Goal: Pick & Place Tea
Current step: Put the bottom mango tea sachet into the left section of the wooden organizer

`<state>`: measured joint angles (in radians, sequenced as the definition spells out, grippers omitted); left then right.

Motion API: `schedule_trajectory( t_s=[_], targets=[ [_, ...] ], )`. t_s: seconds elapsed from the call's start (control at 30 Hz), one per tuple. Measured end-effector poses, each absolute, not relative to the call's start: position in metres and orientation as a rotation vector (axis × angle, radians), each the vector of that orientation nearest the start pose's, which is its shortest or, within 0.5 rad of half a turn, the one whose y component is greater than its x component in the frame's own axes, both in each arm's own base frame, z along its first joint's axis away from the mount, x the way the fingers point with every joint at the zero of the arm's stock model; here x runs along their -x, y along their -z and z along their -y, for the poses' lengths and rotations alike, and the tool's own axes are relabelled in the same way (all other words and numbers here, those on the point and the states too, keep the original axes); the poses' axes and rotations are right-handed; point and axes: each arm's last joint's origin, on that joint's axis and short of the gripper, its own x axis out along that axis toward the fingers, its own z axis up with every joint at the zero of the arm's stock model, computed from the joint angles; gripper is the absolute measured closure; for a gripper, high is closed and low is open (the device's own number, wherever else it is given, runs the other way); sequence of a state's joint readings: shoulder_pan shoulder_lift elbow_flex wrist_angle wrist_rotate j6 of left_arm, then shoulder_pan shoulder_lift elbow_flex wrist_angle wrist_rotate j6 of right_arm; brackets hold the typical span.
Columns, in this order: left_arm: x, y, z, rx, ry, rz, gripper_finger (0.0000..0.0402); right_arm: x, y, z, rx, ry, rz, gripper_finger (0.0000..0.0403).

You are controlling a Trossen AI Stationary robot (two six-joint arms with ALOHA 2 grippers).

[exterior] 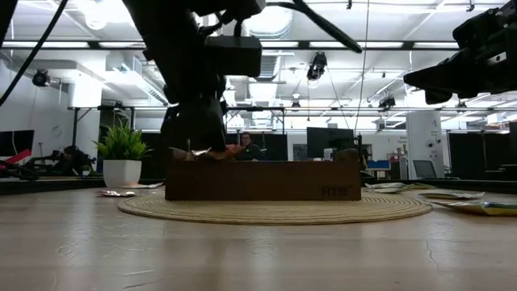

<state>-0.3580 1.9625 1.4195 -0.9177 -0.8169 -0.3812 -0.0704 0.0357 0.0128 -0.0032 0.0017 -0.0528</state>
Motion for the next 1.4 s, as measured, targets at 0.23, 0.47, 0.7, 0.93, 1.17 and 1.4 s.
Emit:
schedule_trajectory(
  t_s=[0.23, 0.47, 0.7, 0.93, 1.17, 1.4],
  targets=[
    [-0.347, -0.176, 0.109, -0.422, -0.573, -1.174, 0.0278, -0.099, -0.165, 0.007, 0.052, 0.071, -0.028, 0.0394],
    [-0.345, -0.177, 0.109, -0.391, -0.568, -1.205, 0.0278, -0.099, -0.165, 0.007, 0.052, 0.071, -0.027, 0.0394],
    [-0.347, -0.186, 0.111, -0.386, -0.561, -1.215, 0.0278, -0.099, -0.165, 0.007, 0.052, 0.071, -0.028, 0.0394],
    [-0.348, -0.193, 0.111, -0.367, -0.581, -1.21, 0.0278, -0.099, -0.165, 0.007, 0.052, 0.071, -0.027, 0.0394],
    [-0.347, -0.193, 0.112, -0.356, -0.595, -1.211, 0.0278, -0.099, -0.165, 0.007, 0.052, 0.071, -0.027, 0.0394],
    [-0.349, -0.192, 0.11, -0.354, -0.629, -1.165, 0.0278, -0.099, -0.165, 0.007, 0.052, 0.071, -0.028, 0.0394]
  ],
)
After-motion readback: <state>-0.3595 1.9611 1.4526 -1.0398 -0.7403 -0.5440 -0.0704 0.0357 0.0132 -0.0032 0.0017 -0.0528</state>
